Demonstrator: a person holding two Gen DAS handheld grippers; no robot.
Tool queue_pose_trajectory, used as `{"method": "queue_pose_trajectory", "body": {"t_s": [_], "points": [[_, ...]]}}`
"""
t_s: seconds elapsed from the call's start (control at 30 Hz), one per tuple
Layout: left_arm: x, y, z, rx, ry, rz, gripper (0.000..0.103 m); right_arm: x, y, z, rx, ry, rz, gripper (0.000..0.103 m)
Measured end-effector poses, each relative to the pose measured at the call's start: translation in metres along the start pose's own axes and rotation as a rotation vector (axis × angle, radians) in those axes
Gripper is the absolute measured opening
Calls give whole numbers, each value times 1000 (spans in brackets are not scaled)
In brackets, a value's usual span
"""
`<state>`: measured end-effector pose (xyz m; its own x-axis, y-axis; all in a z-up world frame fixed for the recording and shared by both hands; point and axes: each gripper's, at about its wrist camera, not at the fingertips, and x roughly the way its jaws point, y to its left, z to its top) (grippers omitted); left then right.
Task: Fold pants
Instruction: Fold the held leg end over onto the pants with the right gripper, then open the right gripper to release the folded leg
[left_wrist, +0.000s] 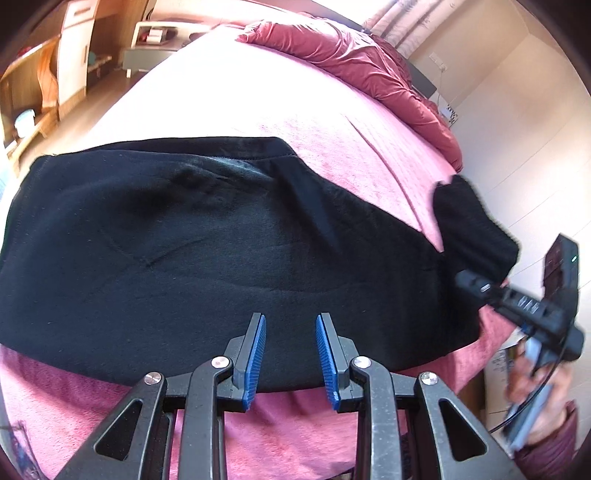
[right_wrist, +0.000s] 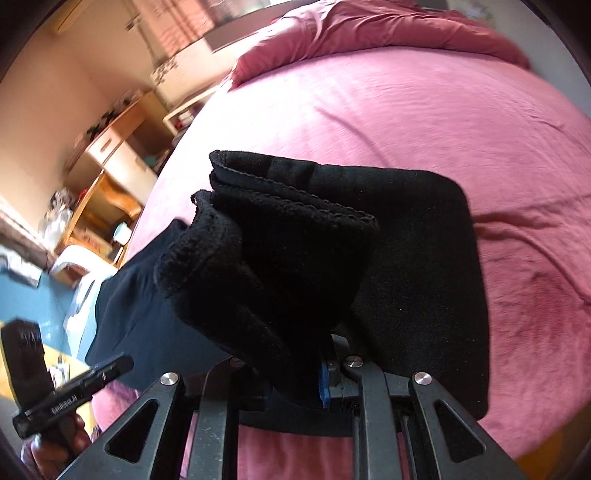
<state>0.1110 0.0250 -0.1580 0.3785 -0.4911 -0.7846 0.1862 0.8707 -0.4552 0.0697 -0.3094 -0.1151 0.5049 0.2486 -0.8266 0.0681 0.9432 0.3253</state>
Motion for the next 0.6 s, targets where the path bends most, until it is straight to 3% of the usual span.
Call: {"method": "queue_pose_trajectory", "body": {"t_s": [0.13, 0.23, 0.4, 0.57, 0.6], "points": [[4, -3, 5, -14, 15, -44, 29, 22, 25, -16, -76, 56, -6, 20], [9, -5, 10, -31, 33, -80, 29, 36, 34, -23, -92, 75, -29, 33], [20, -6, 17, -88, 81, -176, 32, 39, 36, -34, -107, 76, 65, 59], [39, -6, 24, -201, 142, -286, 42, 22, 36, -48, -151, 99, 201, 61], [44, -6, 26, -221, 156, -302, 54, 17, 31, -51, -160, 96, 207, 61]]}}
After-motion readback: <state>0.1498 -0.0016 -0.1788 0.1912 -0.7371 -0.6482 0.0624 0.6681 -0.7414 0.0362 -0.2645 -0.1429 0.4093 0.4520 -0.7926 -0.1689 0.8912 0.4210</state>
